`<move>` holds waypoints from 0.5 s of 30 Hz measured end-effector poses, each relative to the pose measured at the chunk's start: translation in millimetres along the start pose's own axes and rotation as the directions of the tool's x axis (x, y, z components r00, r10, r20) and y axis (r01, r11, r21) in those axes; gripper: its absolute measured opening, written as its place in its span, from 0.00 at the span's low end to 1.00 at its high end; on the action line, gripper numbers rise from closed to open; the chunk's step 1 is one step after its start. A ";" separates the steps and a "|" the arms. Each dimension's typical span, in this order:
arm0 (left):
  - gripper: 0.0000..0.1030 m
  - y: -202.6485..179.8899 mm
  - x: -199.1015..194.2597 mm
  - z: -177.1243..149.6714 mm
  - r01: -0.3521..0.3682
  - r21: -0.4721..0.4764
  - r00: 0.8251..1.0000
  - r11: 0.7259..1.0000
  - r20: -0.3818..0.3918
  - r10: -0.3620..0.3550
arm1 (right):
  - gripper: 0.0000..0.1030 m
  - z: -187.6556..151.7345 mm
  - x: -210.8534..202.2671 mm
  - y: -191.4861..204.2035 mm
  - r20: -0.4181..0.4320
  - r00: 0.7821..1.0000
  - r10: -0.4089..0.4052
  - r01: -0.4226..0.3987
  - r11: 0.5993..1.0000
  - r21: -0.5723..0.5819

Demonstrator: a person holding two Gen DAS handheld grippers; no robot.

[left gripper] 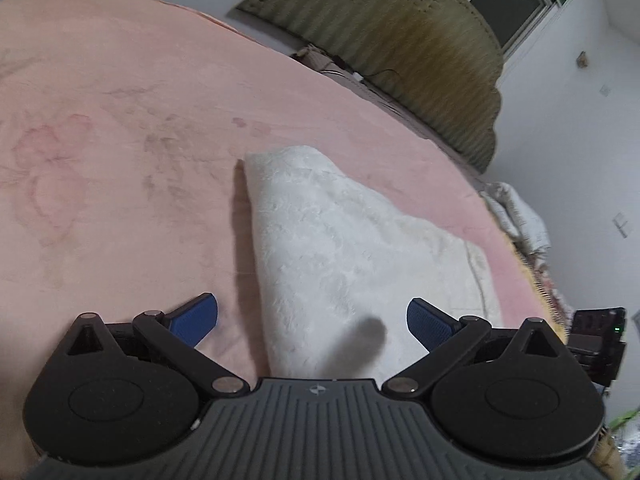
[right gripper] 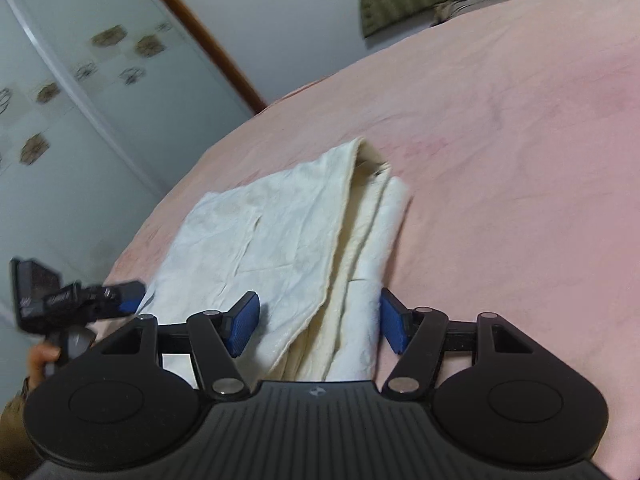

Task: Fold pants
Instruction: 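Grasp the pants fold with the left tool while the right tool holds the edge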

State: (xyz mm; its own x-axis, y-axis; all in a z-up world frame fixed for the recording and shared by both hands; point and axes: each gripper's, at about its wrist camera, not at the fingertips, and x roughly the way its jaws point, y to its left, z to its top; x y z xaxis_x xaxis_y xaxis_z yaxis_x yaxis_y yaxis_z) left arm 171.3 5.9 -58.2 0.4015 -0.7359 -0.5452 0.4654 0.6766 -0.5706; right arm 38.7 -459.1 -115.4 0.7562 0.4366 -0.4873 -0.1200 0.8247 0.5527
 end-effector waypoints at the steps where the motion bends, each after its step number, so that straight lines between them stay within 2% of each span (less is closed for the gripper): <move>1: 0.99 -0.8 3.9 2.4 0.011 -0.003 1.000 1.000 -0.004 -0.011 | 0.65 3.8 2.6 -1.1 -0.019 1.000 0.021 -0.021 1.000 -0.009; 3: 0.99 -9.3 16.3 2.8 0.035 0.018 0.999 0.999 -0.025 -0.034 | 0.67 11.4 8.3 -3.7 -0.052 0.996 0.069 -0.070 0.997 -0.026; 6: 0.95 -33.6 31.6 -1.8 -0.018 0.117 0.999 0.993 -0.028 0.022 | 0.66 19.1 19.2 -2.3 -0.045 0.996 0.080 -0.081 0.996 -0.034; 7: 0.89 -43.4 35.9 -6.3 -0.055 0.161 0.998 0.985 -0.018 0.059 | 0.64 19.2 21.4 -0.3 -0.033 0.997 0.071 -0.073 0.997 -0.041; 8: 0.72 -51.3 36.5 -10.7 -0.104 0.205 0.994 0.973 0.003 0.106 | 0.60 19.1 23.4 3.4 -0.018 0.999 0.045 -0.046 0.997 -0.056; 9: 0.63 -57.8 35.3 -16.0 -0.165 0.249 0.986 0.954 0.035 0.161 | 0.51 18.0 24.3 7.6 -0.006 1.000 0.011 -0.011 0.997 -0.073; 10: 0.52 -60.7 32.1 -19.5 -0.194 0.272 0.981 0.942 0.062 0.184 | 0.47 15.3 23.3 11.7 0.005 1.000 -0.012 0.012 0.996 -0.088; 13: 0.23 -63.5 17.7 -24.4 -0.220 0.279 0.973 0.935 0.131 0.190 | 0.34 7.2 17.1 26.9 0.033 0.998 -0.046 0.050 0.989 -0.140; 15: 0.17 -68.8 10.3 -26.2 -0.228 0.284 0.969 0.931 0.164 0.187 | 0.28 5.9 12.7 39.3 0.050 0.996 -0.069 0.076 0.982 -0.172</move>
State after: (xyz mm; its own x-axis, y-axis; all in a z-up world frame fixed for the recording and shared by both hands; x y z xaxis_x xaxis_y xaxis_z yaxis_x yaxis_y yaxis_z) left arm 122.8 -47.6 -40.6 0.6053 -0.5903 -0.5341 0.5662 0.7908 -0.2324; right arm 47.4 -423.2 -95.9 0.7940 0.3605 -0.4894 -0.1710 0.9051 0.3893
